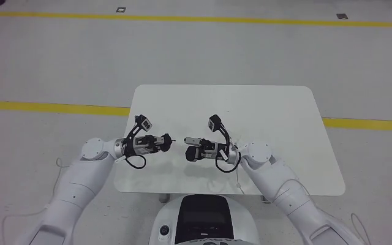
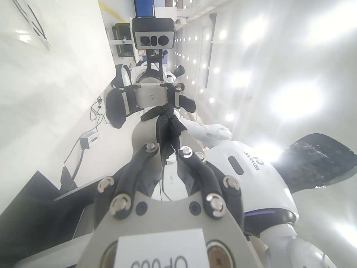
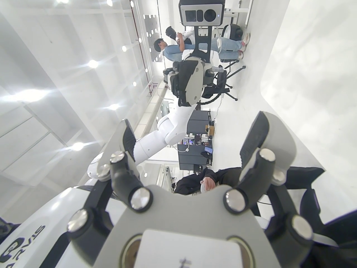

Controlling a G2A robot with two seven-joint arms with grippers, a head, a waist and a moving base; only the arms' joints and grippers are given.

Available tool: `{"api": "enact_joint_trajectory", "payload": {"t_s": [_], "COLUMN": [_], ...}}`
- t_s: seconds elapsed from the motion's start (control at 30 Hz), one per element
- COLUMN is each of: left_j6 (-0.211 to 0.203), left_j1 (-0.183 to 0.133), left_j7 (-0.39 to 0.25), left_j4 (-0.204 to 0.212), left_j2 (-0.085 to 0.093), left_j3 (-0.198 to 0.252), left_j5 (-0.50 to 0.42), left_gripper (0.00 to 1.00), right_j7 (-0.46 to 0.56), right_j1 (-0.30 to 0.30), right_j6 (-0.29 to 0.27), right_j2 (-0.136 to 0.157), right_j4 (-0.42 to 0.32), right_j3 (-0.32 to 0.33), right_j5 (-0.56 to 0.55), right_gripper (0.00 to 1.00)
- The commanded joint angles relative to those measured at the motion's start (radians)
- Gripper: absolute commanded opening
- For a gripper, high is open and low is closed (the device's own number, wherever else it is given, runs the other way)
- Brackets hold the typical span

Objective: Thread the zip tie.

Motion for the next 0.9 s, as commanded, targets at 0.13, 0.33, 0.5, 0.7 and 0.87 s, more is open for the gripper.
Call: {"api": "enact_joint_trajectory", "payload": {"t_s": [0.13,0.33,0.5,0.7,0.87], "left_j6": [0.000,0.000,0.000,0.000,0.000], "left_j1": [-0.007,-0.009,-0.009,-0.009,-0.009], "left_j7": [0.000,0.000,0.000,0.000,0.000], "left_j4": [-0.001,0.007,0.007,0.007,0.007], "left_j2": [0.010,0.011,0.011,0.011,0.011], "left_j3": [0.015,0.014,0.014,0.014,0.014], "left_j5": [-0.006,-0.011,-0.011,-0.011,-0.011], "left_gripper": [0.00,0.00,0.00,0.00,0.00], "right_j7": [0.000,0.000,0.000,0.000,0.000], "right_j1": [0.000,0.000,0.000,0.000,0.000], "right_j6": [0.000,0.000,0.000,0.000,0.000], "right_j2": [0.000,0.000,0.000,0.000,0.000], "right_j4": [0.000,0.000,0.000,0.000,0.000], "right_j3": [0.000,0.000,0.000,0.000,0.000], "right_j5": [0.000,0.000,0.000,0.000,0.000], "right_gripper": [1.00,1.00,1.00,1.00,1.00]}}
